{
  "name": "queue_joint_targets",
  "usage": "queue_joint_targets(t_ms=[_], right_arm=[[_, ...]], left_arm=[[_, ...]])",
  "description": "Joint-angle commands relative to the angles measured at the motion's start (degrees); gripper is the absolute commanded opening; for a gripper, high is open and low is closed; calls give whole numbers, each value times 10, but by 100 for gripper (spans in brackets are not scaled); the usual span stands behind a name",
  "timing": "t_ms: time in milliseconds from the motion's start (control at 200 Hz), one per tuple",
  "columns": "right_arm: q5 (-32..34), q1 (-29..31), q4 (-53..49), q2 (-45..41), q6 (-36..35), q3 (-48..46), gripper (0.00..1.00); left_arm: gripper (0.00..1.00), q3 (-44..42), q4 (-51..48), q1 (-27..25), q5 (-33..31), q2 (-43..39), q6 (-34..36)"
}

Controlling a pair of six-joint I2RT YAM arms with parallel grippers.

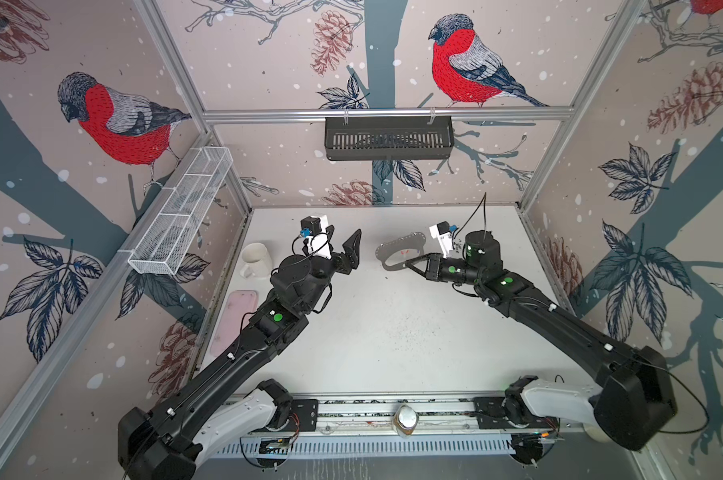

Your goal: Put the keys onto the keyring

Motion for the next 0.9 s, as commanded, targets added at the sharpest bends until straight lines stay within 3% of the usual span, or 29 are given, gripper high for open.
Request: queue_joint_targets(t_ms=[0,215,400,520,680,896], right_arm=[[-64,-10,56,10,107,-3,0],[-53,-32,79,28,153,9,0],[-56,-57,72,50,152,19,0],[-56,-62,42,62,133,40,0],[-56,-62,14,68,120,59,0],[-53,-61,-10,69,110,69,0]], left_arm=[[75,-9,-7,2,14,4,7],[72,-44,-12,-1,119,19,65],[71,-124,78,-17,181,6,155],[72,-159,137,-71,127,14,248],[70,-145,162,-123,40,76,352],[69,-109,220,-161,-66,164,442]])
